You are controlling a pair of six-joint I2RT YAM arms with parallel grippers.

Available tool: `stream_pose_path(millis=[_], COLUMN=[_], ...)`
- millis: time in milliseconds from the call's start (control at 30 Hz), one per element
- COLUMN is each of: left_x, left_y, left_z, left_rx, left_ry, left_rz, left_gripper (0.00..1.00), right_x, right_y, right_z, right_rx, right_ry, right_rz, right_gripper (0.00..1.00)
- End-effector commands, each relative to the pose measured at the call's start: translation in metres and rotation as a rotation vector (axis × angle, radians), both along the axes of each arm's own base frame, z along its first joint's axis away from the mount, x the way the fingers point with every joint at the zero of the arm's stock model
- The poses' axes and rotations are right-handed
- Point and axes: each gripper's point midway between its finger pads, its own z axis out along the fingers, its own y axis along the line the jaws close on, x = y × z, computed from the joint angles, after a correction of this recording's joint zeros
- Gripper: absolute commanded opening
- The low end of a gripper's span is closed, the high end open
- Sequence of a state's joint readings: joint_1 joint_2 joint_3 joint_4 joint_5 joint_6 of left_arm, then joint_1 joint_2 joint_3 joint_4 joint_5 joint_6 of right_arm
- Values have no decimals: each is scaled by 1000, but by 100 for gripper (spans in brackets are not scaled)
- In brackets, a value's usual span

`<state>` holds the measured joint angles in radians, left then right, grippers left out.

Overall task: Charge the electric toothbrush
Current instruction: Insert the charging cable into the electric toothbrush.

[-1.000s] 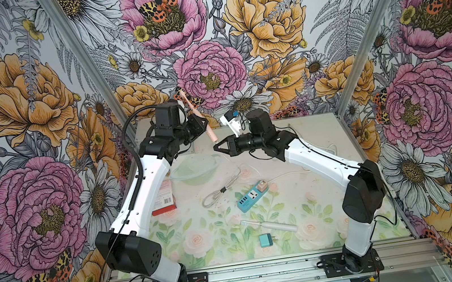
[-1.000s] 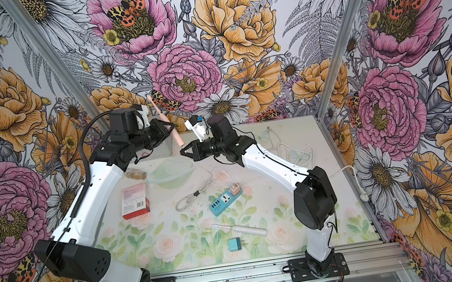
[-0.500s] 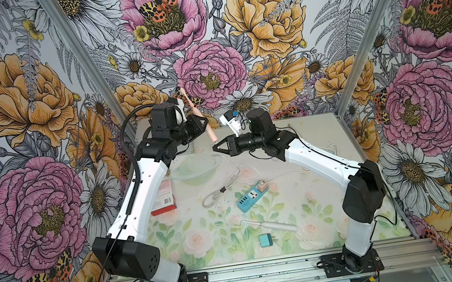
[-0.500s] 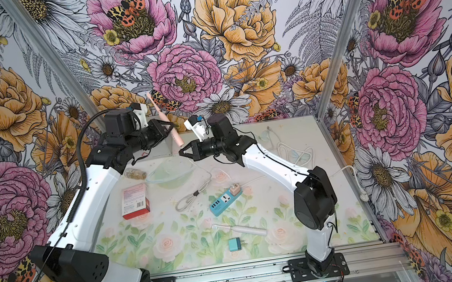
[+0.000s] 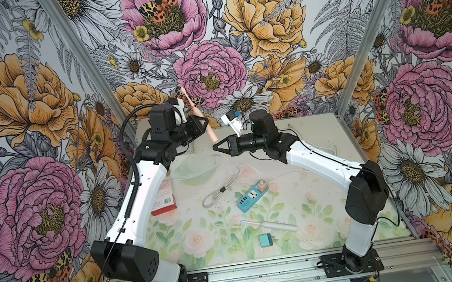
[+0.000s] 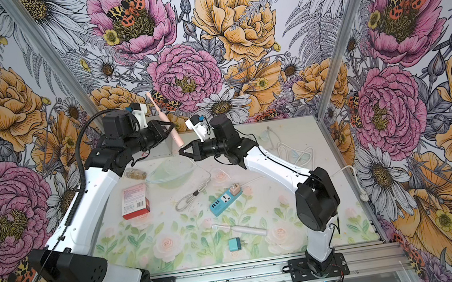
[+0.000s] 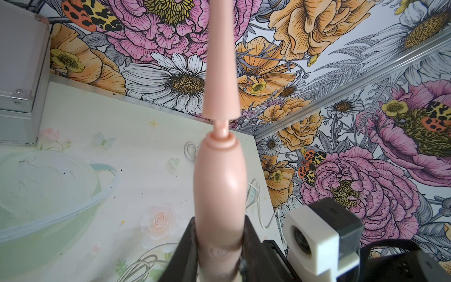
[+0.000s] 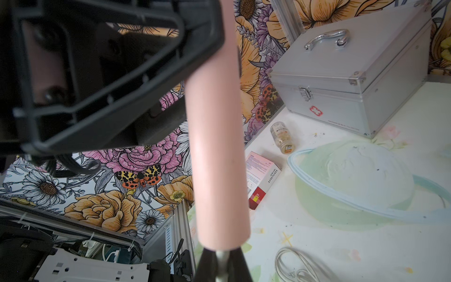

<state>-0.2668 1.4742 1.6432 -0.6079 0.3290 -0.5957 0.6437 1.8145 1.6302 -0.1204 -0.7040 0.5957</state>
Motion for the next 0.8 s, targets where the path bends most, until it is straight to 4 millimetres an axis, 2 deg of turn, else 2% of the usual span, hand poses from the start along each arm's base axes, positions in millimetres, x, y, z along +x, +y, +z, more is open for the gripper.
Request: stream_pose_path(millis=[0, 167, 267, 400, 433, 600, 767], left_x=[-28, -51, -50, -32, -27, -8, 5], left_y=[-20, -39, -35, -9, -2, 7, 19], left_z=[-14, -53, -62, -53, -49, -24, -8], left_rx=[13, 157, 181, 154, 158, 157, 125], left_ry=[48, 117, 127, 125, 117, 57, 19], left_rz=[-115, -191, -186, -96, -64, 28, 97], left_gripper=[0, 0, 0, 0, 0, 0, 0], right_x=[9, 21, 24, 13, 11, 0, -9], right_y=[-10, -14, -14, -7, -7, -3, -6], right_z=[66, 91, 93, 75, 69, 32, 1], right_rx=[119, 148, 148, 118, 104, 42, -15], right_ry=[-173, -201, -212, -189, -182, -124, -78], right_rz=[-61, -102, -107, -53, -48, -8, 3], right_gripper=[0, 0, 0, 0, 3, 15, 26])
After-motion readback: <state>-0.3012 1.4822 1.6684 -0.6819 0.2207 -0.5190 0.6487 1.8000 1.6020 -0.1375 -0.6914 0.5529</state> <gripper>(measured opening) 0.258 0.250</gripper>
